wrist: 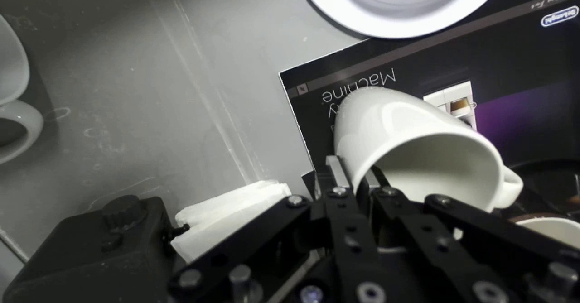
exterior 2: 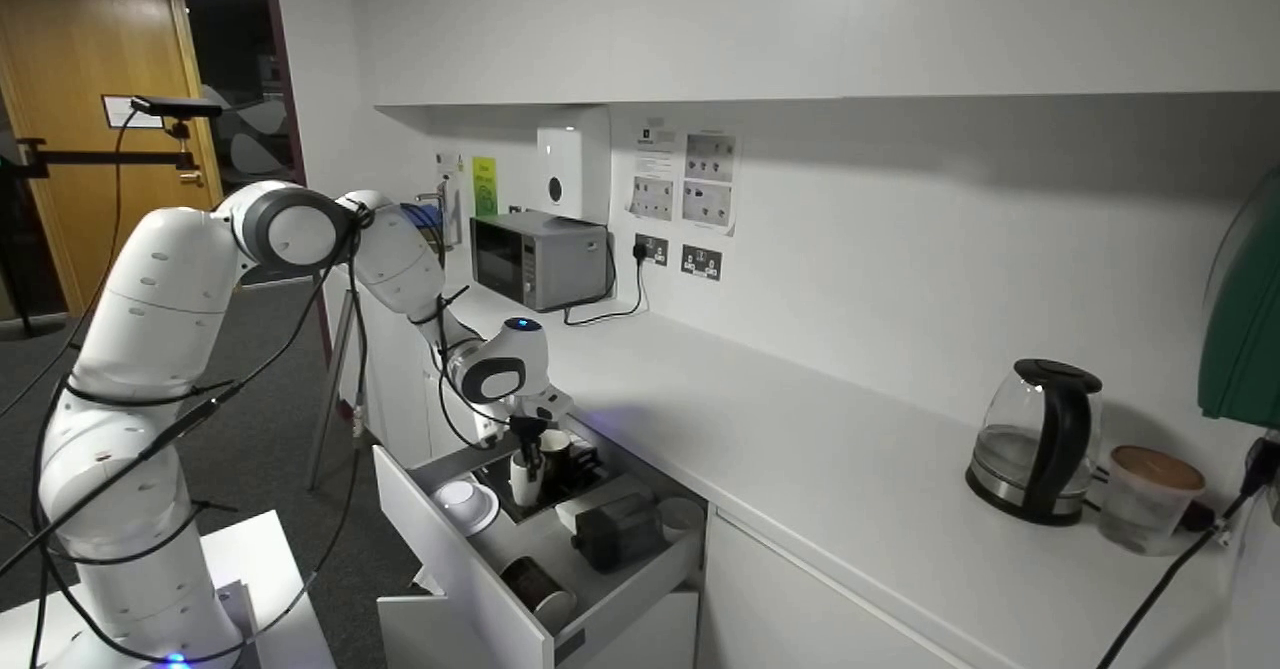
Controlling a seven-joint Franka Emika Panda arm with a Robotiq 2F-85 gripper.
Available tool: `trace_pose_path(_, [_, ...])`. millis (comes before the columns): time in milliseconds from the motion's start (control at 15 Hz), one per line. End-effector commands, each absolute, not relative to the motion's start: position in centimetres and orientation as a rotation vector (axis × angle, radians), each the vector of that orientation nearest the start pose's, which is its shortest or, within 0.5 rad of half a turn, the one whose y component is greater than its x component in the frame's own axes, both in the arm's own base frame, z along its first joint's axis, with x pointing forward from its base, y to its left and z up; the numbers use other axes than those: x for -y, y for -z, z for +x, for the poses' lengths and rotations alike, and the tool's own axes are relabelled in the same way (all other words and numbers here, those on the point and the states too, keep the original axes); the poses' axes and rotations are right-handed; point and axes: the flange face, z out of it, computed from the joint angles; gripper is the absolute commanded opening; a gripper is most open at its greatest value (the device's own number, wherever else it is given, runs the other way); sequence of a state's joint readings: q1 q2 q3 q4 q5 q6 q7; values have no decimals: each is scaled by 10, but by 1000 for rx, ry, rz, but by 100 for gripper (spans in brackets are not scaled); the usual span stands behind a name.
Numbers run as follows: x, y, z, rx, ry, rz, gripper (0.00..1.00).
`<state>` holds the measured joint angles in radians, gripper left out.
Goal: Remove the white and mug and the black mugs from the drawer, push the drawer closed, close the open bottom cabinet
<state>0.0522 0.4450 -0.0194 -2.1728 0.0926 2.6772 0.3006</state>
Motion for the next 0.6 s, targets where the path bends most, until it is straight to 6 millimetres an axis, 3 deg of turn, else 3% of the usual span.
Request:
trace_pose_path(0, [-9,-207,560,-517,94,-3061,2])
trace_pose_path(533, [-3,-243,529,-508,149,-3067,2])
